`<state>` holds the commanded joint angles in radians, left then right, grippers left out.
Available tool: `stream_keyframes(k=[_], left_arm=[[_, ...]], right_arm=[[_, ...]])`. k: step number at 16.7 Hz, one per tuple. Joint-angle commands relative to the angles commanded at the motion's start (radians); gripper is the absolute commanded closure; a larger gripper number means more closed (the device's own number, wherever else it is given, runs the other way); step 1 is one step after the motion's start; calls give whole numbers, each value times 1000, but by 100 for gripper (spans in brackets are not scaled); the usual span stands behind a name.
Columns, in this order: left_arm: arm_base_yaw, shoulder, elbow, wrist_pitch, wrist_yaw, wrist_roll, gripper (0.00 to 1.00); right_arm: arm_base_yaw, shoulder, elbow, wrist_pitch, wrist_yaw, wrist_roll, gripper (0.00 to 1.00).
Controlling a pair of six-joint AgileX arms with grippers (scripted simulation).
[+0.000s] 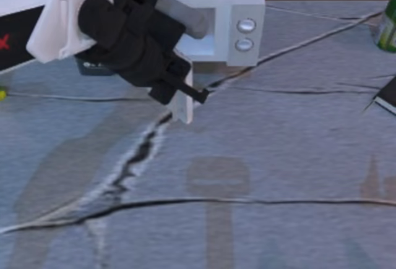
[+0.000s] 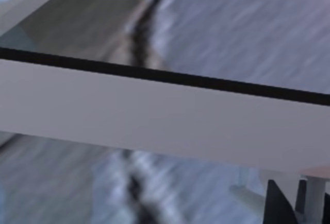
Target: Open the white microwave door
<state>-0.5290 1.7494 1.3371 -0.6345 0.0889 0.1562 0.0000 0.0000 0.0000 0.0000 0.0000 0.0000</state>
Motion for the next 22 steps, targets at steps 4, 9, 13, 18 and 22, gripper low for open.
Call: stream_keyframes(k=[4,9,13,18,22], left_arm=[[0,0,0,0,0,0,100],[0,0,0,0,0,0,100],[0,0,0,0,0,0,100],[-5,-1,0,0,7,-4,100],[17,-17,-19,-6,34,53,100]], right_arm=[[0,0,0,0,0,0,0],[0,0,0,0,0,0,0],[0,0,0,0,0,0,0],[0,0,0,0,0,0,0],[0,0,0,0,0,0,0]])
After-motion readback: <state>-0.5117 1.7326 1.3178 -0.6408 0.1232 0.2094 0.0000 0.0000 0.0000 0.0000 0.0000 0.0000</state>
